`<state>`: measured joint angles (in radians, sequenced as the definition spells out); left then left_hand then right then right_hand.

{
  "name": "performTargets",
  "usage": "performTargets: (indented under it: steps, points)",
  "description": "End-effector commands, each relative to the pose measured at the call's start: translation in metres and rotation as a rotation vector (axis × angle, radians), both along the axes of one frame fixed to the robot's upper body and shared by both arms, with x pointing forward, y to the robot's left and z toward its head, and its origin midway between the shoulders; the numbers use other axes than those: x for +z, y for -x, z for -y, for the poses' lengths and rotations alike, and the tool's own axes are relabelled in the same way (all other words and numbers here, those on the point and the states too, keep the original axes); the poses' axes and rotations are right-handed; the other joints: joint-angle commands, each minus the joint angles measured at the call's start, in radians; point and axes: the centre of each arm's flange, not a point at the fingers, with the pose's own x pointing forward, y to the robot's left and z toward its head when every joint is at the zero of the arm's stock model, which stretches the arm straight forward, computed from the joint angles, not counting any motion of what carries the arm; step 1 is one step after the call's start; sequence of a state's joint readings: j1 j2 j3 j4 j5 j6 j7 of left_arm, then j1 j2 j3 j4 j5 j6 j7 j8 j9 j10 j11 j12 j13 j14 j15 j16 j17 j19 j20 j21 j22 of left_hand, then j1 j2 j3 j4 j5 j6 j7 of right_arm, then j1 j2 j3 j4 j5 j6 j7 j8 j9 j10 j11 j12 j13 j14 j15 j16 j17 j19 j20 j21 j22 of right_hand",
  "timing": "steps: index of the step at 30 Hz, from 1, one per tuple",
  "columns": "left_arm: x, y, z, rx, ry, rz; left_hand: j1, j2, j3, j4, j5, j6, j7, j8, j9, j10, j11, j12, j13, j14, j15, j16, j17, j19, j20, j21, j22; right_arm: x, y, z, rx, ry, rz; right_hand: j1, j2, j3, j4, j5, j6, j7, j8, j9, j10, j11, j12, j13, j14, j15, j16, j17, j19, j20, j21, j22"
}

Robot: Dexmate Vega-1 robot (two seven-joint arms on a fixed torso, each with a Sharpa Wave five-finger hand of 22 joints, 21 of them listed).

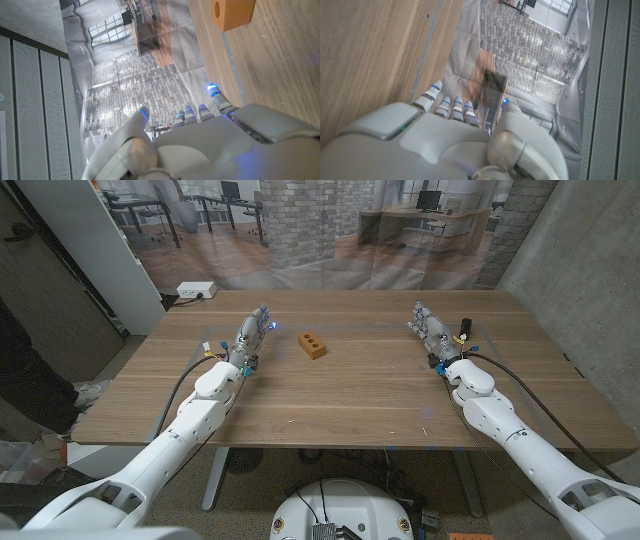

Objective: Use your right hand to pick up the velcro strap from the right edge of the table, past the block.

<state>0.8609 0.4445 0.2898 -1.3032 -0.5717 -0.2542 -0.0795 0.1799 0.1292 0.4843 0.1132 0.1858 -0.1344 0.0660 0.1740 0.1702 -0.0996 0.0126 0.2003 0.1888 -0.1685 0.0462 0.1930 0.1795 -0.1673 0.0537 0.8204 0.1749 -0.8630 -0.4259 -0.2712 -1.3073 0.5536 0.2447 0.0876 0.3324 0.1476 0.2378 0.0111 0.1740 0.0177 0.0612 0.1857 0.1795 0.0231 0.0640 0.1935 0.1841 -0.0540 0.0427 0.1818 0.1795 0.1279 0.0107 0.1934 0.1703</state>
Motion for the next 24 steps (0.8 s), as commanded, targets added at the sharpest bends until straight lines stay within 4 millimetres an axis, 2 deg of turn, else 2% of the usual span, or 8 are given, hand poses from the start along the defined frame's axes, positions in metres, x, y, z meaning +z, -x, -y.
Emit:
performTargets:
  steps: [1,24]
  points:
    - [-0.002,0.001,-0.007,0.012,0.016,-0.004,0.01,0.002,0.006,-0.001,0.007,-0.006,0.0,0.007,0.003,-0.011,-0.001,0.006,0.003,-0.018,0.001,0.005,0.004,-0.062,0.0,0.007,0.003,0.001,0.001,0.005,-0.017,-0.001,0.0,0.012,-0.003,0.008,-0.003,0.005,0.001,0.008,0.006,0.005,0.0,0.008,0.004,0.003,-0.009,-0.001,0.006,0.001,0.008,-0.001,0.006,0.005]
    - [-0.004,0.001,-0.01,0.012,0.027,-0.003,0.008,0.001,0.006,-0.002,0.007,-0.007,0.0,0.007,0.003,-0.01,0.001,0.006,0.003,-0.018,0.001,0.005,0.004,-0.06,-0.001,0.001,0.003,0.018,0.003,0.007,-0.048,0.058,0.028,0.025,-0.007,0.014,-0.019,0.005,-0.002,0.009,0.005,0.005,-0.004,0.01,0.001,0.003,-0.011,0.0,0.004,-0.001,0.006,0.001,0.005,0.005]
